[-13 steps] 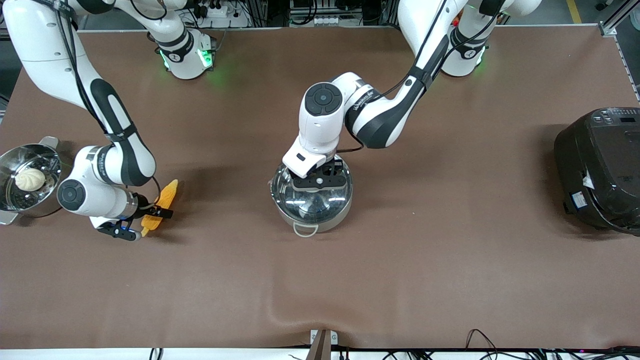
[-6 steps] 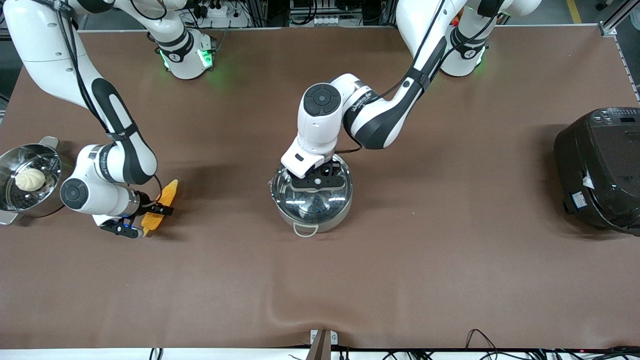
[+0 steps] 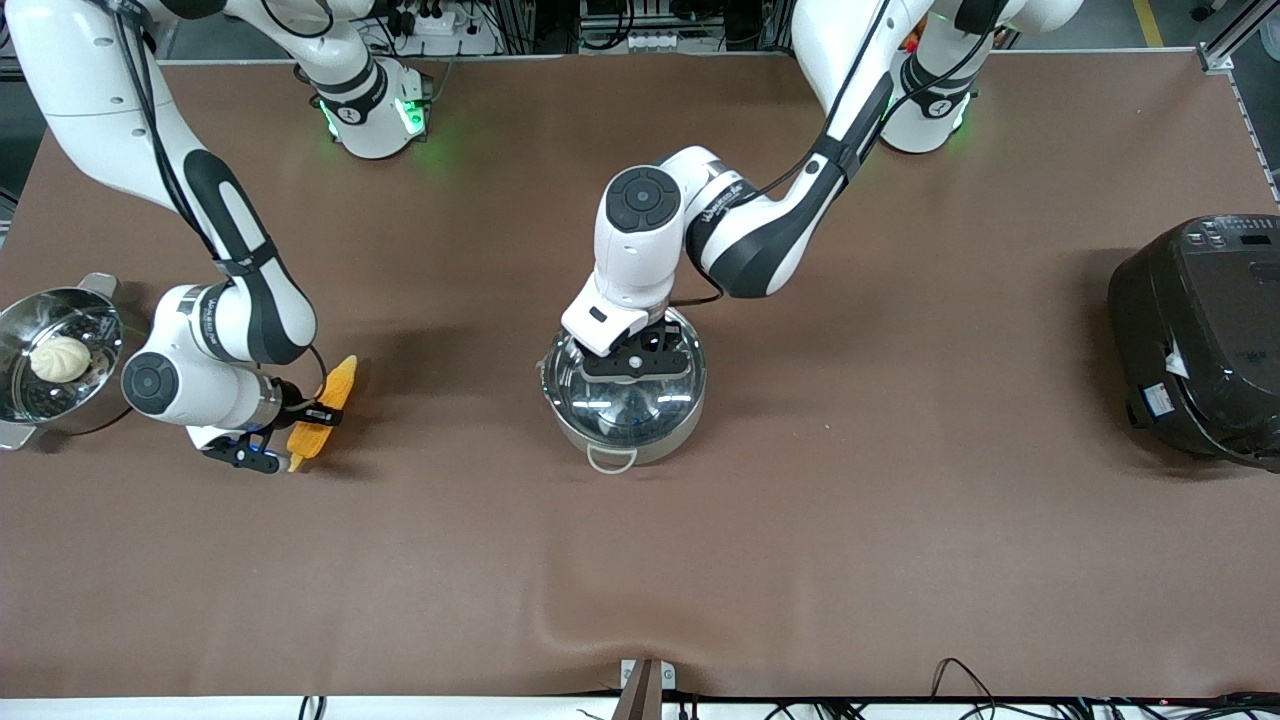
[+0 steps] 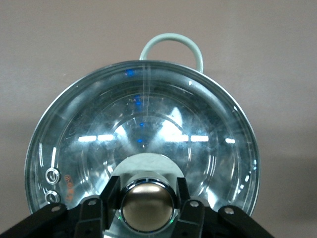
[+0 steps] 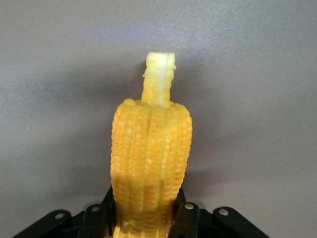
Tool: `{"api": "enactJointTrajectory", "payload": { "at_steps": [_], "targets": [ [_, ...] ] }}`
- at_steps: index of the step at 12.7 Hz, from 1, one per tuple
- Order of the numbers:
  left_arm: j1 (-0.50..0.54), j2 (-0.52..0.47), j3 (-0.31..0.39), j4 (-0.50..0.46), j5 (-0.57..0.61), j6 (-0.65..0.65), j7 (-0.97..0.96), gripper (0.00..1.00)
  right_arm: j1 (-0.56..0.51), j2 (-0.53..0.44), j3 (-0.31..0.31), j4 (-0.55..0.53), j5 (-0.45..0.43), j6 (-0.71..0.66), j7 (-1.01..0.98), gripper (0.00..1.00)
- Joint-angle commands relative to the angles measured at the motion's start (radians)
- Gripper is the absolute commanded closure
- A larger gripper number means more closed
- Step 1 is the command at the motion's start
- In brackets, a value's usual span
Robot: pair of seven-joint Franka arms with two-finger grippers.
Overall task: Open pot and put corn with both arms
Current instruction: 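Grip the glass lid knob with the left gripper and hold the corn, then lift the lid with the left gripper while the right gripper raises the corn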
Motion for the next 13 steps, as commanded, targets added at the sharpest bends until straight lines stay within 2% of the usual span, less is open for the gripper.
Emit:
{"api": "enactJointTrajectory", "payload": {
  "at_steps": [1, 4, 7, 9, 13],
  "targets": [
    [0.002, -0.113, 0.012, -0.012, 0.039, -0.149, -0.032, 1.00, 0.033, -0.087, 0.008, -0.030, 0.010, -0.055, -0.003, 1.00],
    [0.087, -0.222, 0.011, -0.026, 0.044, -0.258, -0.036, 1.00, 0.105, -0.146, 0.011, 0.048, 0.010, -0.211, -0.001, 1.00],
    [0.206, -0.273, 0.008, -0.031, 0.041, -0.372, 0.036, 1.00, 0.217, -0.144, 0.011, 0.241, 0.010, -0.434, 0.009, 1.00],
    [0.290, -0.311, 0.005, -0.090, 0.041, -0.398, 0.148, 1.00, 0.296, -0.136, 0.010, 0.338, 0.012, -0.488, 0.009, 1.00],
    [0.485, -0.380, 0.001, -0.239, 0.041, -0.380, 0.438, 1.00, 0.450, -0.070, 0.010, 0.444, 0.024, -0.483, 0.029, 1.00]
  ]
}}
